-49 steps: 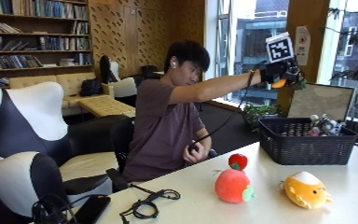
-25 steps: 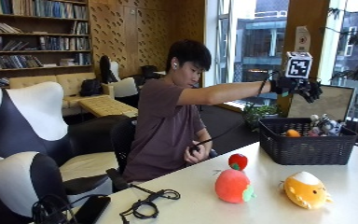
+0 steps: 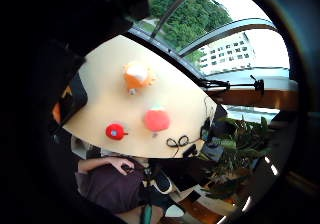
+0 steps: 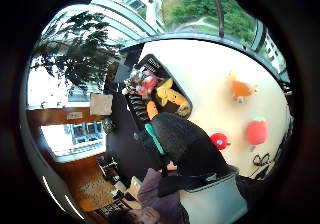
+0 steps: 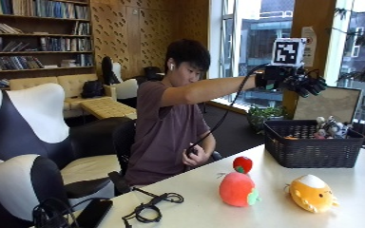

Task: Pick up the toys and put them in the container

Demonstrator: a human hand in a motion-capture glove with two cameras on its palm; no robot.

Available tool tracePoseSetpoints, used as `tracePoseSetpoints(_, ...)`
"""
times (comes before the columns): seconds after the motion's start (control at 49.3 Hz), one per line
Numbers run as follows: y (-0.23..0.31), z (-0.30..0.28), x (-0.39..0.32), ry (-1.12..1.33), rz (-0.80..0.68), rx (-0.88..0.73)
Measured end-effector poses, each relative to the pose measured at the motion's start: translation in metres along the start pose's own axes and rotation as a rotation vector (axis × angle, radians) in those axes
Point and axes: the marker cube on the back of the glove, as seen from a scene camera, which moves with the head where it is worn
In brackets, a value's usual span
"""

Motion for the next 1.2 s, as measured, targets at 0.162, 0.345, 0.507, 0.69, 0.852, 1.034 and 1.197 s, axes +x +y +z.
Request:
tracePoseSetpoints(0.162, -0.022, 0.005, 0.047, -0.056, 0.164, 0.013)
tracePoseSetpoints(0.345, -0.07, 0.055, 0.075, -0.096, 0.233, -0.001)
tracePoseSetpoints(0.507, -0.109, 0.114, 0.064, -0.104, 0.225, -0.053)
tracePoseSetpoints(0.69, -0.139, 0.177, 0.061, 0.031, 0.3, -0.08)
tracePoseSetpoints(0.852, -0.142, 0.252, 0.085, 0.006, 0.441, -0.267)
tracePoseSetpoints(1.034, -0.125, 0.296, 0.096, -0.103, 0.446, -0.432)
tracePoseSetpoints(1.197, -0.114, 0.296, 0.092, -0.11, 0.415, -0.167)
